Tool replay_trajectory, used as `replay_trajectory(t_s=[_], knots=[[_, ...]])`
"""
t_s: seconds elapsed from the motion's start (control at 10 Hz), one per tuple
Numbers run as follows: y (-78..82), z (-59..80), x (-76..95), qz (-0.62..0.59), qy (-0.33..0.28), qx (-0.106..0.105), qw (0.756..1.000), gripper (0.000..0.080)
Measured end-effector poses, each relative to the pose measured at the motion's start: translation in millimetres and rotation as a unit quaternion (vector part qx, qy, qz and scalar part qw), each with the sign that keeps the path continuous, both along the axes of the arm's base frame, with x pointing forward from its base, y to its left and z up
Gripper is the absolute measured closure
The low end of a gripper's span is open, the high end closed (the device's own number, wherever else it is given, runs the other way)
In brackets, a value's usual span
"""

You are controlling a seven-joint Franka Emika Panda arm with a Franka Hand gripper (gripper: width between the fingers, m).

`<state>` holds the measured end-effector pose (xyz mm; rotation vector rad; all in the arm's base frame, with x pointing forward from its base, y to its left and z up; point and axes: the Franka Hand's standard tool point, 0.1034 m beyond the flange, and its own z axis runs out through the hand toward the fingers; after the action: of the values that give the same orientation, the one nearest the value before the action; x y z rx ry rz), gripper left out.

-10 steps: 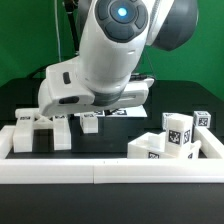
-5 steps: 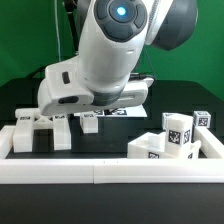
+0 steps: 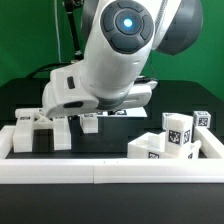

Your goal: Assemble chair

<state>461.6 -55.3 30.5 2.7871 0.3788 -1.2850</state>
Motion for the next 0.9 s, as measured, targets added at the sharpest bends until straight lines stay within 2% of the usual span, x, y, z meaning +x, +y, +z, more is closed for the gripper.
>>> replay_trajectory(t_s=[0.4, 0.7, 0.9], knots=[[3.0, -7.6, -2.6, 0.001, -0.003, 0.0, 1.0, 0.015], [2.1, -19.3, -2.8, 0.004, -0.009, -0.001, 1.0, 0.015], [1.9, -20.7, -3.2, 0.004, -0.01, 0.0, 1.0, 0.0151]])
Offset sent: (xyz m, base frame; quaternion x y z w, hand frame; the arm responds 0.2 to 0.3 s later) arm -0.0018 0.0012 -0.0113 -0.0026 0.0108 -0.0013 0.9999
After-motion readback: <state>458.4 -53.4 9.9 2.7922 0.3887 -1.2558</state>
